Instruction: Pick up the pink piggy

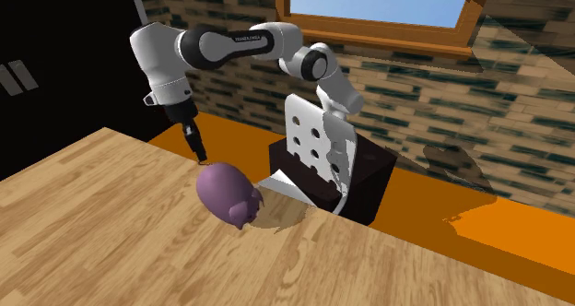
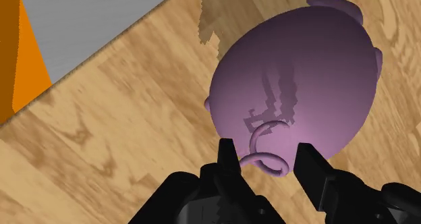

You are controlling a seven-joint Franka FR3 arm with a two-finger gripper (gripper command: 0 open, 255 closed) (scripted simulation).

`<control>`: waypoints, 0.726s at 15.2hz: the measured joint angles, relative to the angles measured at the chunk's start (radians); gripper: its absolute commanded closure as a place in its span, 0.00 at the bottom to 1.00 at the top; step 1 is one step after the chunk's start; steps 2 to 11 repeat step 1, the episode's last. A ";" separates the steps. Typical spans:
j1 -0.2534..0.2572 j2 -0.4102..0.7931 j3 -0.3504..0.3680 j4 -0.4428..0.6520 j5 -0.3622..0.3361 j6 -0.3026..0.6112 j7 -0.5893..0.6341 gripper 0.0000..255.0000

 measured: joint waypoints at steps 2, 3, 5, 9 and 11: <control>0.001 0.011 0.001 0.025 -0.001 -0.014 0.005 1.00; 0.001 0.011 0.001 0.025 -0.001 -0.014 0.005 1.00; 0.001 0.011 0.001 0.025 -0.001 -0.014 0.005 1.00; 0.001 0.011 0.001 0.025 -0.001 -0.014 0.005 1.00; 0.001 0.011 0.001 0.025 -0.001 -0.014 0.005 1.00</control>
